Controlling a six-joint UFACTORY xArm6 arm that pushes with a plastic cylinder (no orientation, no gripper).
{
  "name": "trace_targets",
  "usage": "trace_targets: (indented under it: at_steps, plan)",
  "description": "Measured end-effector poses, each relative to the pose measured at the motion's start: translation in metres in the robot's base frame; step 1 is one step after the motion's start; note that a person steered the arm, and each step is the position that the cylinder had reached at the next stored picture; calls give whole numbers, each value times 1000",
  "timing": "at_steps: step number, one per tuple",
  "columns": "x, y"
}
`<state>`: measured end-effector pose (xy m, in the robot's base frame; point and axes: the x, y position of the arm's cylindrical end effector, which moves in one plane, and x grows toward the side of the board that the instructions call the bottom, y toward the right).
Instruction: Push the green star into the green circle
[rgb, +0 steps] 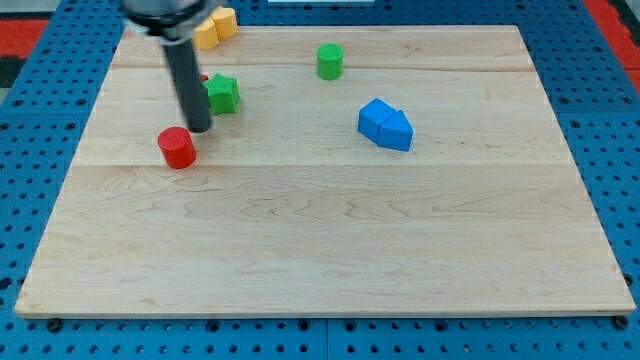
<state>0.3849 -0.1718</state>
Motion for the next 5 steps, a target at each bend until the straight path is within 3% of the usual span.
trace_targets:
  at_steps: [3,5]
  plan:
    - [-42,33]
    - [-54,-10]
